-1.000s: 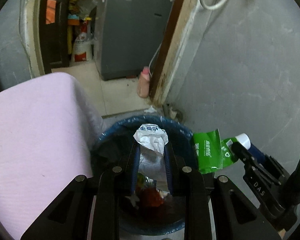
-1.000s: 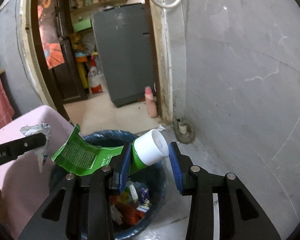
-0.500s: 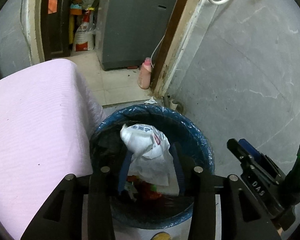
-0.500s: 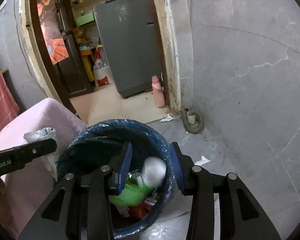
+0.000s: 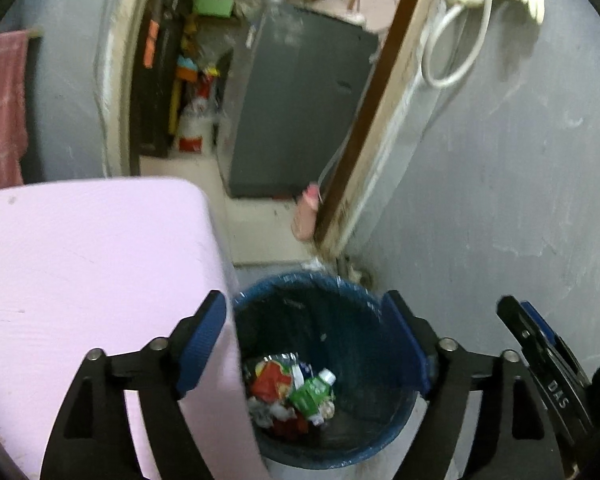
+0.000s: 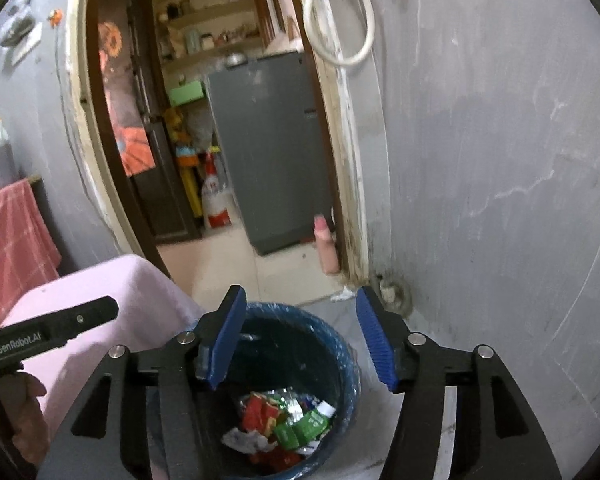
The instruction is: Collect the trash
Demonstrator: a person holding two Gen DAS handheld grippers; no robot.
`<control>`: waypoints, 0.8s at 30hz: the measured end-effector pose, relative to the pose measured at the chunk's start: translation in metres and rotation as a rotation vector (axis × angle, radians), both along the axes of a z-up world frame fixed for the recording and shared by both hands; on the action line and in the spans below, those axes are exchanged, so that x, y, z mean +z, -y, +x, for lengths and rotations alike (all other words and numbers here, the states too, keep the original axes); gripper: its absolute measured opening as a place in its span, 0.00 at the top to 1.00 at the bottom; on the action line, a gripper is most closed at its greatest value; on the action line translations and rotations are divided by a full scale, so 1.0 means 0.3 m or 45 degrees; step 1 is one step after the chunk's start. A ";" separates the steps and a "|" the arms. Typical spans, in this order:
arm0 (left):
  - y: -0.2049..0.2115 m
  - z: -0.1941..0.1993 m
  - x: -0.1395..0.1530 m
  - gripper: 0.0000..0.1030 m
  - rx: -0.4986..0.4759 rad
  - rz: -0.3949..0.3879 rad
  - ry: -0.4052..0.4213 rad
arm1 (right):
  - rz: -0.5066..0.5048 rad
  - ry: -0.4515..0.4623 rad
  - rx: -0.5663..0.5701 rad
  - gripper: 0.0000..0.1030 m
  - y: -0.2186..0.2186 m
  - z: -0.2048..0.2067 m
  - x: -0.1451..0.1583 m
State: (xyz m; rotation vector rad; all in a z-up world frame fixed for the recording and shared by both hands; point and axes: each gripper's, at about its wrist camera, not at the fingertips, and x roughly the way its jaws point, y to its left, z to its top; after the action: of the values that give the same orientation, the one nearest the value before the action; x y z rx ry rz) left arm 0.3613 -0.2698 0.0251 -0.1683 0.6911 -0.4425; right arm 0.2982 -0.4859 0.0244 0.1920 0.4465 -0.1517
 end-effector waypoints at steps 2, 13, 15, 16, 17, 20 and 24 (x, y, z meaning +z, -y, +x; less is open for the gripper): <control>-0.030 -0.028 0.028 0.18 0.022 -0.007 0.046 | -0.011 0.040 0.008 0.41 -0.014 -0.031 0.022; -0.226 -0.259 0.110 0.05 0.141 0.008 0.231 | -0.080 0.220 0.055 0.11 -0.126 -0.254 0.123; -0.254 -0.305 0.119 0.04 0.152 0.024 0.265 | -0.078 0.251 0.060 0.03 -0.153 -0.301 0.138; -0.265 -0.326 0.122 0.04 0.154 0.029 0.279 | -0.076 0.260 0.062 0.02 -0.163 -0.318 0.141; -0.278 -0.349 0.123 0.04 0.158 0.033 0.292 | -0.070 0.270 0.066 0.00 -0.176 -0.341 0.145; -0.320 -0.434 0.121 0.03 0.162 0.046 0.322 | -0.060 0.288 0.083 0.00 -0.218 -0.405 0.151; -0.374 -0.524 0.110 0.02 0.179 0.056 0.333 | -0.058 0.303 0.096 0.00 -0.263 -0.479 0.155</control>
State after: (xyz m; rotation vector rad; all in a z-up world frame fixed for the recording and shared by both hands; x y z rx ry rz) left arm 0.2041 -0.1575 0.0581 -0.1136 0.4284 -0.3073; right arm 0.1547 -0.4070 0.0709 0.1461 0.2125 -0.0638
